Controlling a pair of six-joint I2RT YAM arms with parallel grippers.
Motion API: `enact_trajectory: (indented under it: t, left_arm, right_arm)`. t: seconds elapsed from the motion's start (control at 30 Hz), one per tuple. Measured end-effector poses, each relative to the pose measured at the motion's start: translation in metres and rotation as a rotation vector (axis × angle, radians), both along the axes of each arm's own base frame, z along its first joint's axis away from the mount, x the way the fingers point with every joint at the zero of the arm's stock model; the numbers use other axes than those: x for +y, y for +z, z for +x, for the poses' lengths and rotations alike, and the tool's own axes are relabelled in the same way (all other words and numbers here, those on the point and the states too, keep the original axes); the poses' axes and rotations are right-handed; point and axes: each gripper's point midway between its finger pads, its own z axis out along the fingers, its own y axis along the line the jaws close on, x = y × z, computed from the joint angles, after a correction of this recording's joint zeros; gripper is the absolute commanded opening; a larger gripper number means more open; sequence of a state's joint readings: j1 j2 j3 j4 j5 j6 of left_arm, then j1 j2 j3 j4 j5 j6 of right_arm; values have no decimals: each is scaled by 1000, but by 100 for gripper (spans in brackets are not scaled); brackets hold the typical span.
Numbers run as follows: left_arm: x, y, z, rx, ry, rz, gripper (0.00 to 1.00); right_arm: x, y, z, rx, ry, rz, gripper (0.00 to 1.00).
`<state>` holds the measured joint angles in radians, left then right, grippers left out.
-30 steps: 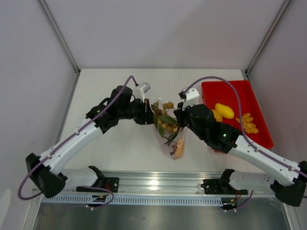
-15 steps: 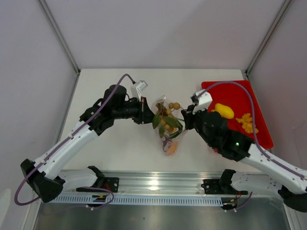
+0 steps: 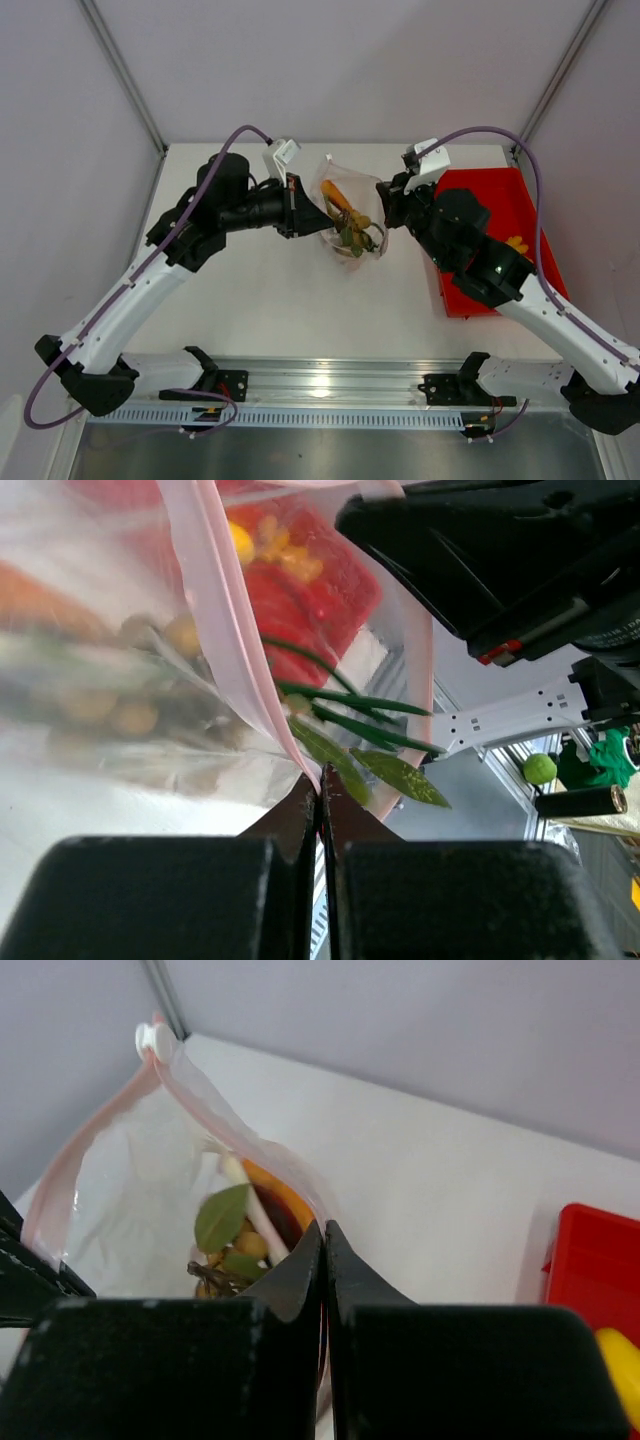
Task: Place the food in the zip-top bag and seal the zipper
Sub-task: Adjust the zipper food storage bag at the center of the board.
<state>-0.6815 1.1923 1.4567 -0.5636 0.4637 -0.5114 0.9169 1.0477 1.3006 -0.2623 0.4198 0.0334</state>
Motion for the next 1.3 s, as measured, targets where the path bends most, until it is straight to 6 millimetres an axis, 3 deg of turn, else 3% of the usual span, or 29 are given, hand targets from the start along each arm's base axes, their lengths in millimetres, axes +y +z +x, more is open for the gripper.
enact_trajectory:
  t: [0.2, 0.3, 0.4, 0.53, 0.67, 0.8, 0.87, 0.9, 1.0, 1.17, 1.3]
  left_arm:
    - [11, -12, -4, 41, 8, 23, 1]
    - [14, -8, -8, 52, 3, 30, 1]
    - [17, -3, -15, 42, -12, 32, 1]
    - [17, -1, -23, 59, -51, 12, 1]
    - [19, -10, -32, 86, -72, 6, 0]
    - [13, -14, -33, 107, -112, -5, 0]
    - [11, -19, -34, 120, -125, -10, 1]
    - [10, -22, -35, 132, -134, -11, 1]
    - [7, -30, -36, 157, -153, -11, 0]
    - [4, -49, -33, 192, -154, 12, 1]
    - [2, -59, -30, 205, -153, 28, 1]
  right_arm:
    - [10, -31, 4, 141, 19, -80, 0]
    - [15, -26, 6, 180, 15, -59, 0]
    - [20, -24, -12, 218, 79, -23, 0]
    - [12, -20, -16, 276, 81, 25, 0]
    - [11, -31, -26, 342, 113, 47, 0]
    - [3, -47, -23, 415, 80, 42, 0]
    - [3, -59, -25, 453, 76, 38, 15]
    - [3, -65, -26, 471, 74, 32, 36]
    - [-2, -84, -31, 539, 56, 13, 59]
    - [-16, -90, -37, 579, 12, 6, 73]
    - [-44, -73, -37, 551, -76, 35, 79]
